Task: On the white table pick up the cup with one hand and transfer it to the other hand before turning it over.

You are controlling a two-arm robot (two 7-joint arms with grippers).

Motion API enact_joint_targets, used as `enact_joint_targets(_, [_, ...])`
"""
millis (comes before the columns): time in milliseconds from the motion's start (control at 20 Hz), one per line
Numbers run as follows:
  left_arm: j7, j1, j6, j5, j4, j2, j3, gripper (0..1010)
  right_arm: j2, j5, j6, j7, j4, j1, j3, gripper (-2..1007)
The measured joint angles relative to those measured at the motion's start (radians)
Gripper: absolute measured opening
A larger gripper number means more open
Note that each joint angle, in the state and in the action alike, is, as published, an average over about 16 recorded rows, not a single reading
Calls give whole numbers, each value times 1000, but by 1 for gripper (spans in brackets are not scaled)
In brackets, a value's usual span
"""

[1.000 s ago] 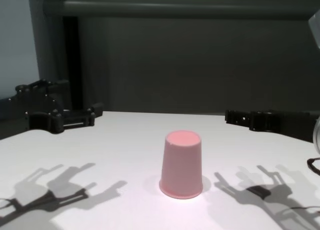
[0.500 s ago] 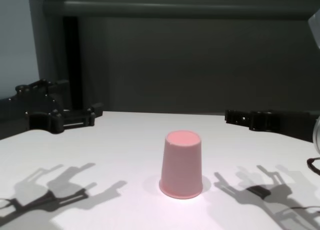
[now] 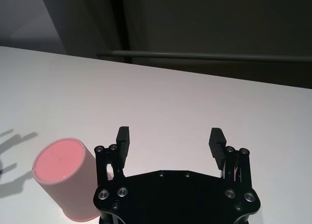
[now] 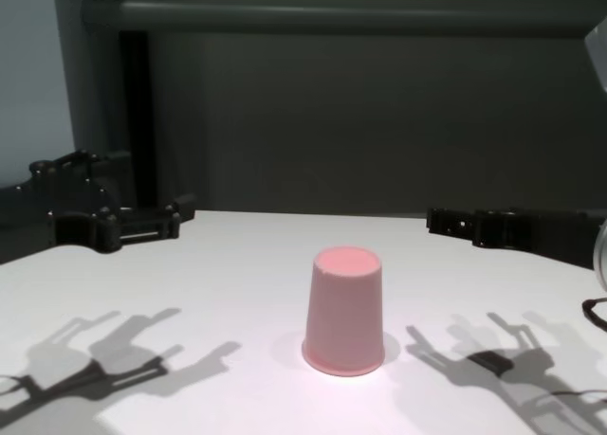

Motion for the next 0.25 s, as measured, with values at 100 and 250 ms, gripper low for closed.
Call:
enact_joint_targets(100, [0, 0, 0, 0, 0, 0, 0, 1001, 0, 0, 0, 0, 0, 0, 0, 1002])
enact_joint_targets(250, [0, 0, 0, 0, 0, 0, 0, 1001, 0, 0, 0, 0, 0, 0, 0, 1002])
